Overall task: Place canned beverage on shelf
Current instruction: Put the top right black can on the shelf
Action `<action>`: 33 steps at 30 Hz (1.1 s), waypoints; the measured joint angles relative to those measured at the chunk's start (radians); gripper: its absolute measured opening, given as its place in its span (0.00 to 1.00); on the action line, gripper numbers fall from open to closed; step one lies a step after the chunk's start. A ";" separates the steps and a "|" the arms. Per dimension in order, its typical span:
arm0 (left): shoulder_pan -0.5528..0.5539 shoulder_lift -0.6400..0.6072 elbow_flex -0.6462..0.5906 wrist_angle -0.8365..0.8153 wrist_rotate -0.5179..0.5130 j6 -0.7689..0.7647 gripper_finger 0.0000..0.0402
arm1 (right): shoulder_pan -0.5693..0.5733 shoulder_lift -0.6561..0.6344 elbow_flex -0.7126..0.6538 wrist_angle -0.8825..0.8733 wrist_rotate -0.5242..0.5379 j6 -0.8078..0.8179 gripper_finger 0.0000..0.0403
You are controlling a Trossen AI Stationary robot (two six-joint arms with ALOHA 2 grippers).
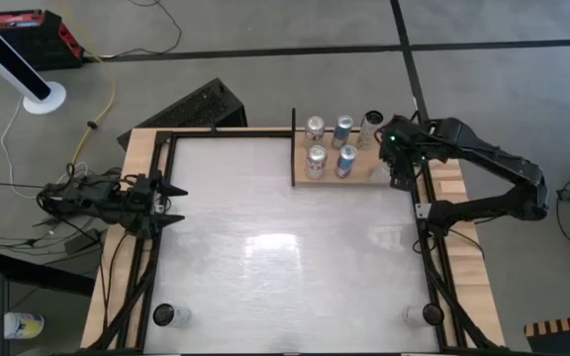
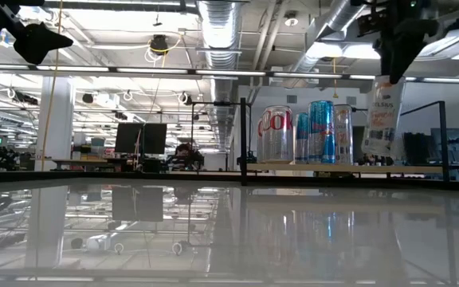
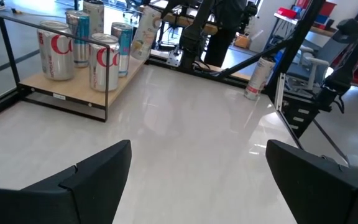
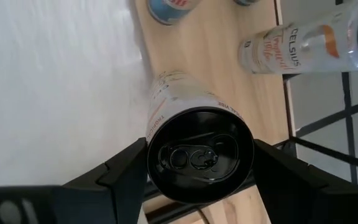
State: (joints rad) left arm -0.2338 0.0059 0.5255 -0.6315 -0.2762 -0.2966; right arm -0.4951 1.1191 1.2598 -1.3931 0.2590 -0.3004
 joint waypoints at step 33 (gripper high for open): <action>0.000 0.000 0.000 -0.002 -0.012 0.000 0.89 | -0.192 0.377 0.257 -0.058 -0.093 -0.311 0.68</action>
State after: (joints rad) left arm -0.2337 0.0059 0.5255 -0.6331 -0.2882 -0.2962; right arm -0.6866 1.4956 1.5166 -1.4507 0.1656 -0.6113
